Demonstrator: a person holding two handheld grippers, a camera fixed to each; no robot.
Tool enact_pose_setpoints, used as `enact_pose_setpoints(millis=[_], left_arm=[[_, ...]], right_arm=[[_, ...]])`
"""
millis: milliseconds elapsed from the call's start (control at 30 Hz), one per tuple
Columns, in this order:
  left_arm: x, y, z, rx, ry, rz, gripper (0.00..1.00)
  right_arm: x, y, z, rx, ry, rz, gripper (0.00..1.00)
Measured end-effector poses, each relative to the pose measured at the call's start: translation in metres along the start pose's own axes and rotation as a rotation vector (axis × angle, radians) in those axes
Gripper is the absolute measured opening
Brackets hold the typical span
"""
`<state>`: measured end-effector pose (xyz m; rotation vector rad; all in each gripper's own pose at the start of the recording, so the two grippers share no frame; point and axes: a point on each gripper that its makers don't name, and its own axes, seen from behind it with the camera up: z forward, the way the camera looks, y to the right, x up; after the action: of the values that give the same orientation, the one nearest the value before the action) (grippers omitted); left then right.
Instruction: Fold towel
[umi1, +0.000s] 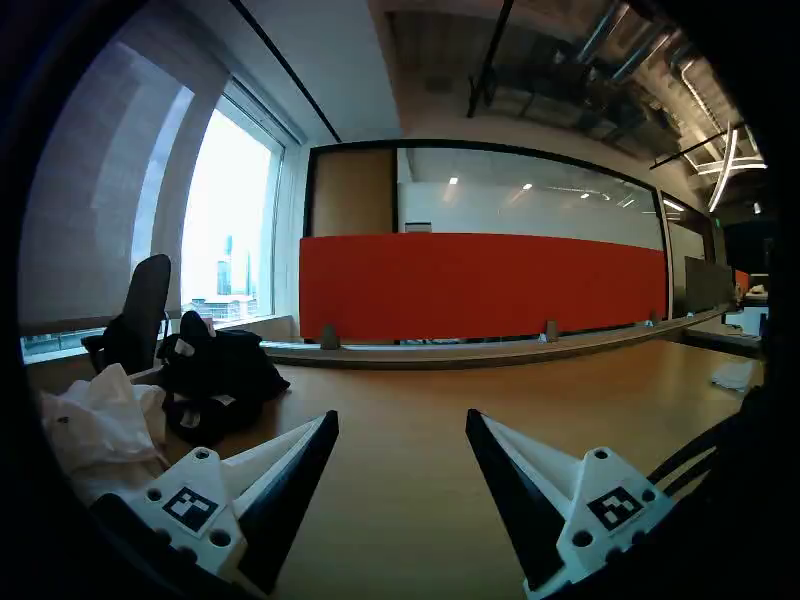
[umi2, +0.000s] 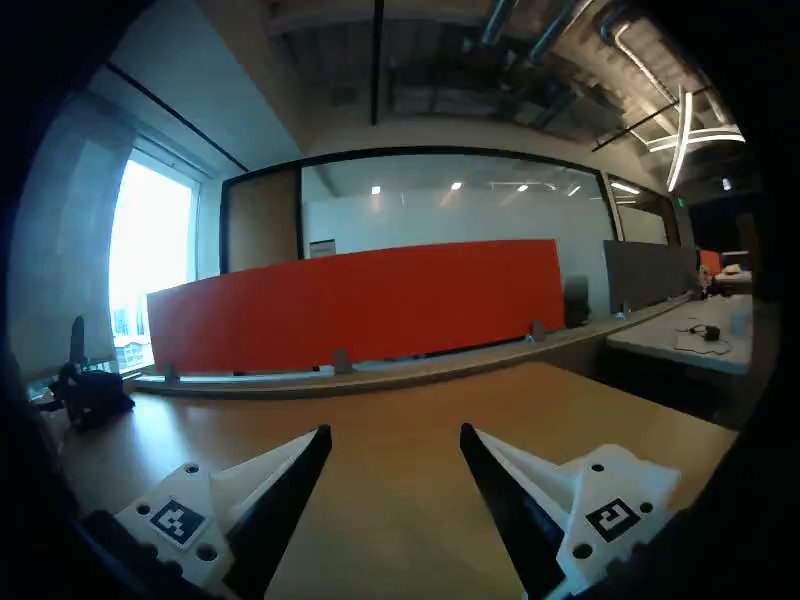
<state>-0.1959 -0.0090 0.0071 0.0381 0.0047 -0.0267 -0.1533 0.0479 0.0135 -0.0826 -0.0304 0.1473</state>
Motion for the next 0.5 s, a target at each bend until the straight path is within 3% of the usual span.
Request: enact_pose_setpoints(millis=[500], left_arm=[[-0.001, 0.0, 0.0, 0.0, 0.0, 0.0, 0.94]], right_arm=[[-0.021, -0.007, 0.0, 0.015, -0.005, -0.057, 0.99]])
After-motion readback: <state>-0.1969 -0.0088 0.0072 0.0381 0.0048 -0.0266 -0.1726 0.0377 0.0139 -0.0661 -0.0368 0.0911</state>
